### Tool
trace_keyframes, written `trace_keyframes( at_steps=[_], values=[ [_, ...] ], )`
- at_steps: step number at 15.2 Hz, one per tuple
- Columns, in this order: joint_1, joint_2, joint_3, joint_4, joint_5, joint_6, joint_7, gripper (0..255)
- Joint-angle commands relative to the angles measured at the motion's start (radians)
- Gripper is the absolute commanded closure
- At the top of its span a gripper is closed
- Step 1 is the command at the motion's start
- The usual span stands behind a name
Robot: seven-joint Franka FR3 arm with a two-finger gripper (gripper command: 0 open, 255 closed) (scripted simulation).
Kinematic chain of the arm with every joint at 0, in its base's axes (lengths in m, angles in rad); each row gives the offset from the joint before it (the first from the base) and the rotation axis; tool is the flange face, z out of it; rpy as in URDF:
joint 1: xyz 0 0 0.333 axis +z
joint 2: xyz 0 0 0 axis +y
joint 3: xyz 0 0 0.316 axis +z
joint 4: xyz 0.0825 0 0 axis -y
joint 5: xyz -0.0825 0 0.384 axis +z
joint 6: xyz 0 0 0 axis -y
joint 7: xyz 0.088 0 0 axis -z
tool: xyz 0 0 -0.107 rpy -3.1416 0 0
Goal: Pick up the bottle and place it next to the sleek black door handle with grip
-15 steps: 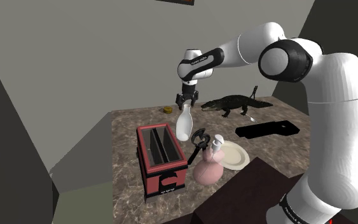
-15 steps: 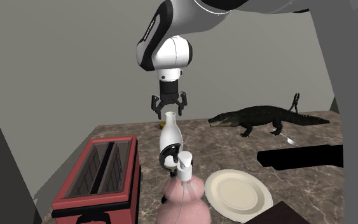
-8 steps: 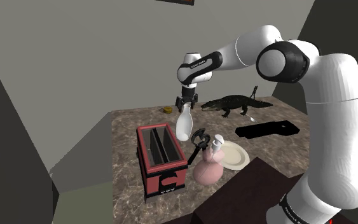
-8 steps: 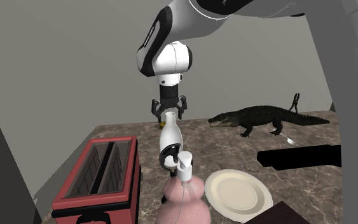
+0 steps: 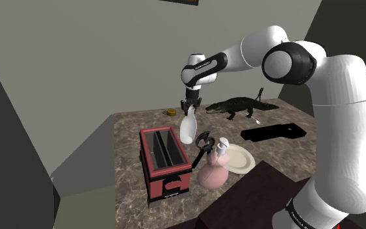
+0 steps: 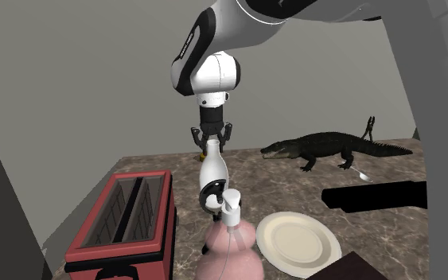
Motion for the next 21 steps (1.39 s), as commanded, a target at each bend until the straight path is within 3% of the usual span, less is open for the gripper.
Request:
trace_keyframes(
  at_steps=[1, 5, 21],
  values=[
    [0.0, 0.0, 0.0, -0.001, 0.0, 0.0, 0.0, 255],
    [0.0, 0.0, 0.0, 0.0, 0.0, 0.0, 0.0, 255],
    [0.001, -0.087, -0.003, 0.084, -0.006, -0.173, 0.003, 255]
  ],
)
